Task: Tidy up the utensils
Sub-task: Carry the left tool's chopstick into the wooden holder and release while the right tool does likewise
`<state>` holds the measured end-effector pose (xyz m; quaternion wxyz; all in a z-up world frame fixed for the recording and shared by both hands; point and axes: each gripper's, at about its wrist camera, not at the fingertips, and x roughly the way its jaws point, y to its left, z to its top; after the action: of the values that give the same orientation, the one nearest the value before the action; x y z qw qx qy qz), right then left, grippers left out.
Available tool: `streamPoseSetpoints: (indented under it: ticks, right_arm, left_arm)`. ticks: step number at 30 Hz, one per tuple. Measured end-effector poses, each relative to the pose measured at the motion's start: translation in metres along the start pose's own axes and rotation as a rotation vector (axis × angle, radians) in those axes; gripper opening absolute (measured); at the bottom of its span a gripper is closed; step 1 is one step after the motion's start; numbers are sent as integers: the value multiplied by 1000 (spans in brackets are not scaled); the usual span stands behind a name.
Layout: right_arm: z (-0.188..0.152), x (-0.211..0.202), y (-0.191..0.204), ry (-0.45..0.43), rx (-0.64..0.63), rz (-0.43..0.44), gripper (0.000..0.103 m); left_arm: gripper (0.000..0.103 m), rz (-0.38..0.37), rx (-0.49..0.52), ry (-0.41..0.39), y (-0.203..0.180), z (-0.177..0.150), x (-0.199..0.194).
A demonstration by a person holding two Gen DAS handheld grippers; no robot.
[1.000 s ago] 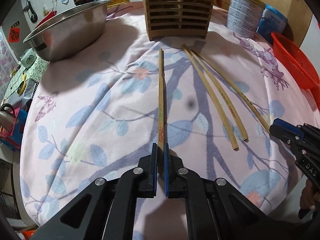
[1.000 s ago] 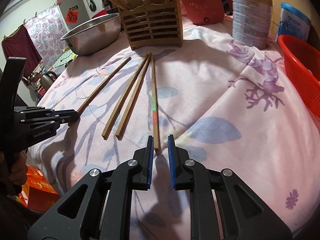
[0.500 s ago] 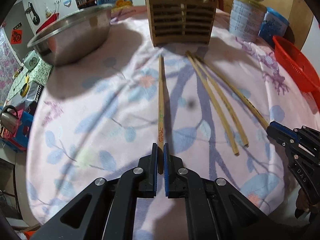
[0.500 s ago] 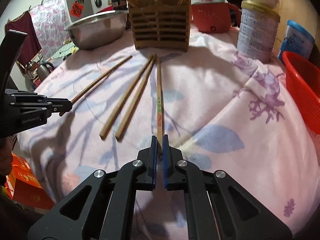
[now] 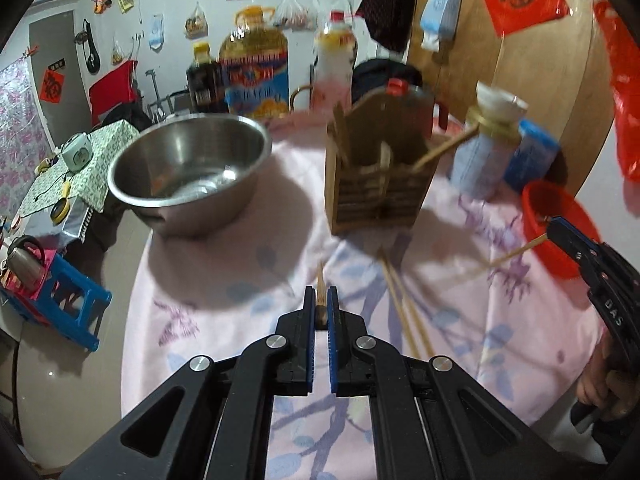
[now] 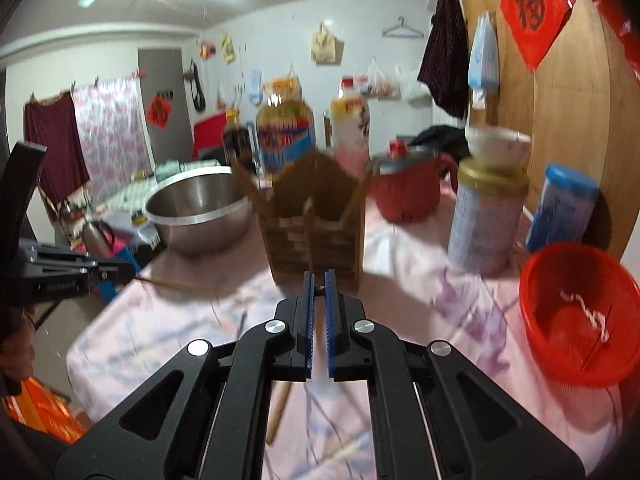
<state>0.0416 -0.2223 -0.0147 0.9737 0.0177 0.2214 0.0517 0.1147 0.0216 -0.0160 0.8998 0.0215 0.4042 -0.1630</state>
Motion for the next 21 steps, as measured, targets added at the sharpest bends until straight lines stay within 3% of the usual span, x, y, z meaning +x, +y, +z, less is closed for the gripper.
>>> streamPoseSetpoints:
  ticks: [14,21]
  right_arm:
    - [1,11,6,29,5,-3,6]
    - [10,7,1,16,10,-20,6]
  left_arm:
    - [6,-35,-52,35,12,18,12]
    - [6,-48,-7,9,4,37,4]
